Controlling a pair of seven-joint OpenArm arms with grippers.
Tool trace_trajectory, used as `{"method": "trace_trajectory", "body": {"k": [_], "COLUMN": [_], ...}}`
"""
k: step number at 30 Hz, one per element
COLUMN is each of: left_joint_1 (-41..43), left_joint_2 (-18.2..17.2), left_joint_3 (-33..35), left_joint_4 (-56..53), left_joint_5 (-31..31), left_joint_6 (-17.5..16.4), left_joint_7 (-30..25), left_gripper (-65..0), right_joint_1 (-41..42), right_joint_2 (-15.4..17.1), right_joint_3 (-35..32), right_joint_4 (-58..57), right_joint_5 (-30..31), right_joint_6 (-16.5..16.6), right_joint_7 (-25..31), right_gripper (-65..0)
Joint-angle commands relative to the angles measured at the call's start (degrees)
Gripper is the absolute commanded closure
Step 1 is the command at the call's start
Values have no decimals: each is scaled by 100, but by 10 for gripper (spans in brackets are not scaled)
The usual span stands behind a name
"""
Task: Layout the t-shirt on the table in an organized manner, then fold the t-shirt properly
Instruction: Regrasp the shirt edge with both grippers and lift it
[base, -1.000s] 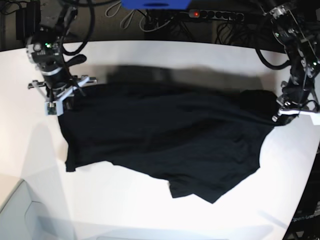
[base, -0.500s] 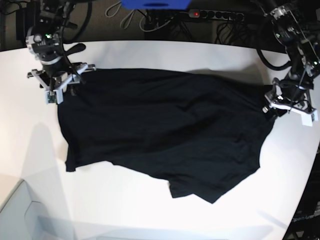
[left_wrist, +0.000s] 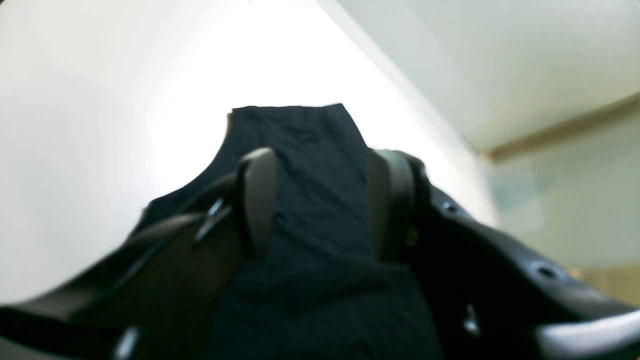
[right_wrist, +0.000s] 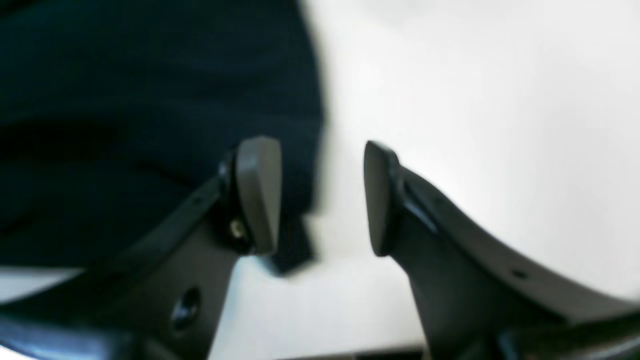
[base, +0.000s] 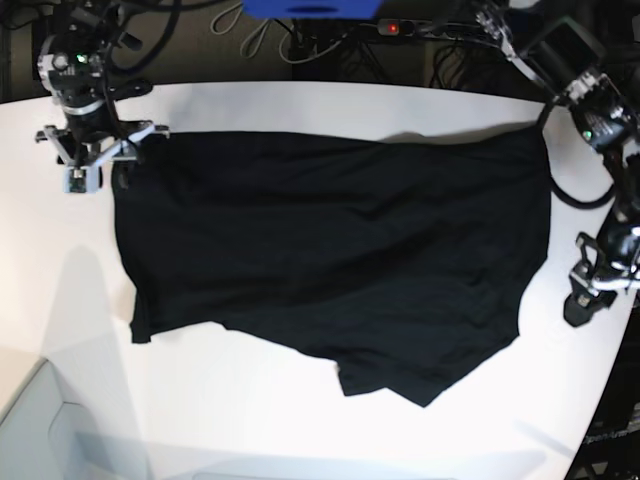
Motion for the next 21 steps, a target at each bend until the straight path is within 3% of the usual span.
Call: {"method": "trace_trajectory", "body": {"k": [1, 6, 13, 15, 18, 20, 21], "left_joint_1": [-404, -1407, -1785, -1785, -1793, -1793, -1793], "left_joint_2": [-54, -19, -37, -37, -37, -46, -46], "left_joint_3": [194, 1337, 3060, 3209, 3218, 3236, 3245], "left_joint_4": [-203, -1785, -3491, -3825, -4299, -4405, -4422], "left_joint_5": [32, 1333, 2494, 2634, 2661, 2669, 2678], "left_joint_6": [-41, -59, -41, -41, -41, -41, -41], "left_joint_7": [-40, -242, -2079, -2396, -2730, -2774, -2800], "left_gripper": [-293, -293, -278, -206, -5, -3, -22], "right_joint_1": [-8, -298, -456, -421, -289, -228, -201], "right_joint_2": [-27, -27, -27, -27, -27, -27, -27], "right_joint_3": [-176, -1090, -2092, -2136, -2163, -2136, -2128], "right_joint_4": [102, 93, -162, -355, -619, -848, -988], "right_joint_5": [63, 63, 45, 45, 36, 27, 27], "right_joint_6": [155, 181, 173, 173, 164, 164, 164], "right_joint_7": [109, 109, 109, 109, 109, 109, 109], "right_gripper": [-277, -276, -244, -189, -62, 0, 0]}}
